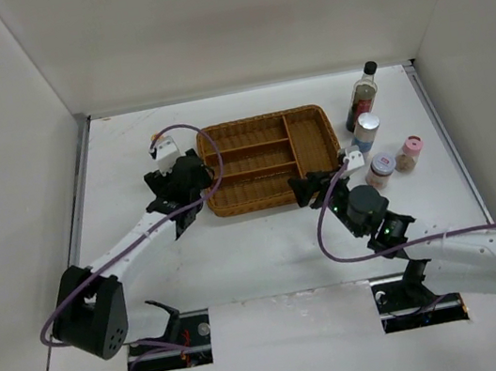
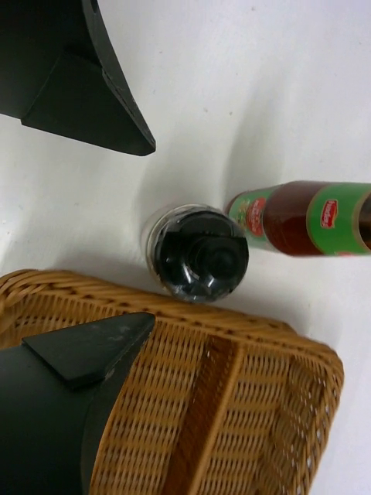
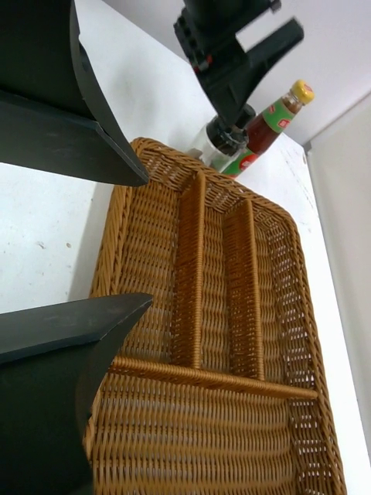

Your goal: Organize the condiment bottles

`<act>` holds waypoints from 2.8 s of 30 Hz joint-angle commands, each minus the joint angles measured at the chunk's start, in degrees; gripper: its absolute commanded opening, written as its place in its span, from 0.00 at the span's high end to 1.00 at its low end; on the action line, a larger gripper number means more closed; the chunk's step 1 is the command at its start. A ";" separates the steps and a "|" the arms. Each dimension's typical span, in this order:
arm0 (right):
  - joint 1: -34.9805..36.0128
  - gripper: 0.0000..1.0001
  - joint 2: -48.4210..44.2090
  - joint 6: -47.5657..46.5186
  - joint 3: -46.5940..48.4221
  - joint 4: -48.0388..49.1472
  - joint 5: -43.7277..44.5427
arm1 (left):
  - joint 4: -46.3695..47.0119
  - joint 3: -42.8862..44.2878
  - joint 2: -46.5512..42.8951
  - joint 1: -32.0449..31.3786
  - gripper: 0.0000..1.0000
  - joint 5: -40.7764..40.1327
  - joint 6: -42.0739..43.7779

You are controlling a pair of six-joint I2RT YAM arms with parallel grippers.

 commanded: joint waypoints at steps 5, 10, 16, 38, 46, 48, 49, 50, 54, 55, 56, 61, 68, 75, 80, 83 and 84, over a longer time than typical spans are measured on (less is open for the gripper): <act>0.72 0.33 -0.20 -0.68 2.24 3.26 -1.34 | 4.32 5.14 4.52 2.58 0.18 0.65 1.47; 0.80 0.31 0.60 -0.94 2.68 3.00 -1.60 | 6.43 6.63 9.01 3.55 0.18 3.03 1.56; 0.98 0.28 1.22 -1.81 2.94 2.91 -1.52 | 6.08 8.66 12.00 3.99 0.21 2.94 1.56; 0.54 0.18 -1.25 -1.55 1.36 3.53 -0.64 | 6.60 13.31 1.99 -2.16 0.57 -2.77 6.73; 0.37 0.17 -1.34 -1.47 1.19 3.70 -0.64 | 9.94 25.43 12.42 -3.92 0.57 -0.40 9.73; 0.28 0.17 -1.34 -1.38 1.10 3.70 -0.64 | 10.47 28.77 16.47 -3.22 0.57 1.53 9.82; 0.28 0.17 -1.34 -1.38 1.10 3.70 -0.64 | 10.47 30.44 18.31 -3.04 0.57 2.41 9.82; 0.19 0.17 -1.42 -1.38 1.10 3.70 -0.64 | 10.47 32.03 19.98 -2.96 0.57 3.11 9.82; 0.19 0.17 -0.90 -1.38 1.18 3.70 -0.81 | 10.12 37.31 26.05 -2.25 0.57 5.31 9.91; 0.19 0.17 -0.81 -1.38 1.19 3.70 -0.81 | 10.38 37.84 27.20 -2.08 0.57 5.58 9.91; 0.19 0.17 -0.81 -1.47 1.19 3.70 -0.81 | 10.29 38.28 28.17 -1.99 0.57 5.75 9.82; -0.16 0.16 -1.07 -1.38 1.10 3.70 -0.81 | 10.91 38.64 31.77 -0.85 0.57 6.45 9.91; -0.42 0.16 -0.81 -1.38 1.01 3.79 -0.90 | 11.44 36.96 37.04 -0.58 0.46 8.83 9.21; -0.69 0.15 -0.63 -1.38 1.01 3.79 -0.81 | 11.17 36.09 35.75 -0.76 0.20 8.48 8.68; -0.51 0.13 -0.63 -1.38 1.10 3.79 -0.90 | 9.51 35.38 27.75 -0.67 0.10 7.60 9.20; -0.51 0.13 -0.28 -1.38 1.18 3.88 -0.90 | 4.60 35.91 22.57 -0.14 0.10 6.64 8.86; -0.51 0.13 -0.28 -1.47 1.19 3.88 -0.82 | 3.10 35.47 20.72 -0.05 0.11 6.11 8.59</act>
